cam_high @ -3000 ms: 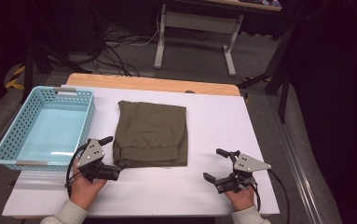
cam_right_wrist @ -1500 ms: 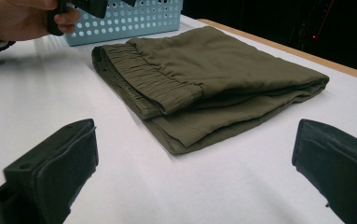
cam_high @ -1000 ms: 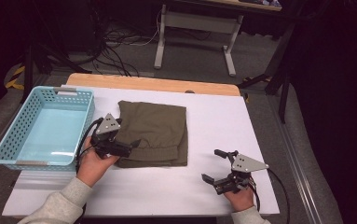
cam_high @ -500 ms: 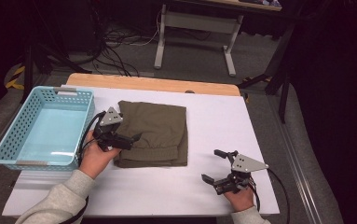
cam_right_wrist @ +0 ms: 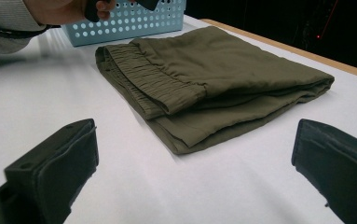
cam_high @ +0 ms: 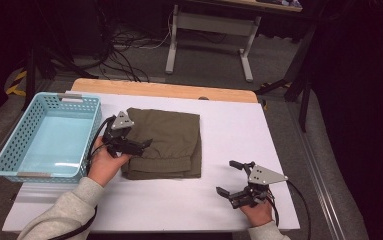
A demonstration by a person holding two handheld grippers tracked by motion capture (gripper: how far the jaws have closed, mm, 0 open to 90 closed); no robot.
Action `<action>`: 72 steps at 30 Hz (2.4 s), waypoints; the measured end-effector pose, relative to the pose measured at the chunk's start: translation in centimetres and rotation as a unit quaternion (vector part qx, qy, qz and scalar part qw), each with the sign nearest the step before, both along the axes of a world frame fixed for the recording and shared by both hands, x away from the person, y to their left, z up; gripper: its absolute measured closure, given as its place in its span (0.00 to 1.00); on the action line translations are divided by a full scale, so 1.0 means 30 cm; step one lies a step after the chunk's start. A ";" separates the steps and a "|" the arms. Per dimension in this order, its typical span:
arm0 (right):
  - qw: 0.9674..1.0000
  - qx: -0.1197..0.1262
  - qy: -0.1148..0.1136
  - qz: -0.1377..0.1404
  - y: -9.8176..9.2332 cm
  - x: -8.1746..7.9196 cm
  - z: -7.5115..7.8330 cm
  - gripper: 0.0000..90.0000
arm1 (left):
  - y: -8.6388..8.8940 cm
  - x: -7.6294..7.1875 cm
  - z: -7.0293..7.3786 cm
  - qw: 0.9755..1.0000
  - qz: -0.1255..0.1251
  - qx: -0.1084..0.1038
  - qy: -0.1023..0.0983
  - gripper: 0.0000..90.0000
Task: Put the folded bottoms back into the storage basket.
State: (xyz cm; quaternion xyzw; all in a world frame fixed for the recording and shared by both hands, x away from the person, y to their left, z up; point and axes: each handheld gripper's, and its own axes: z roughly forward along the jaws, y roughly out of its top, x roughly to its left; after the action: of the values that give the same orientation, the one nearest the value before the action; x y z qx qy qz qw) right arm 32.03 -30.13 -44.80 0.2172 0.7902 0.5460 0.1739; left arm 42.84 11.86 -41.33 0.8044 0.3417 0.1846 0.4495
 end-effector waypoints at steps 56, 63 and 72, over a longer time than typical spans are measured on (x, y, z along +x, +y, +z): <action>1.000 0.000 0.000 0.002 0.001 0.000 -0.002 0.02 | -0.017 0.211 -0.215 0.986 0.103 0.051 0.120 0.00; 1.000 0.000 0.001 0.001 0.001 0.000 -0.003 0.02 | -0.019 0.211 -0.217 0.986 0.102 0.053 0.121 0.00; 1.000 -0.004 0.003 -0.001 0.002 0.001 -0.005 0.03 | -0.023 0.210 -0.218 0.986 0.104 0.058 0.118 0.01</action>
State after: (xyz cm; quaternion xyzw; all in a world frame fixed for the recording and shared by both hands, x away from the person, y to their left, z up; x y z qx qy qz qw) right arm 32.07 -30.07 -44.95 0.2191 0.7926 0.5421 0.1731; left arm 49.15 11.18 -47.87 0.8056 0.4629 0.1532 0.3367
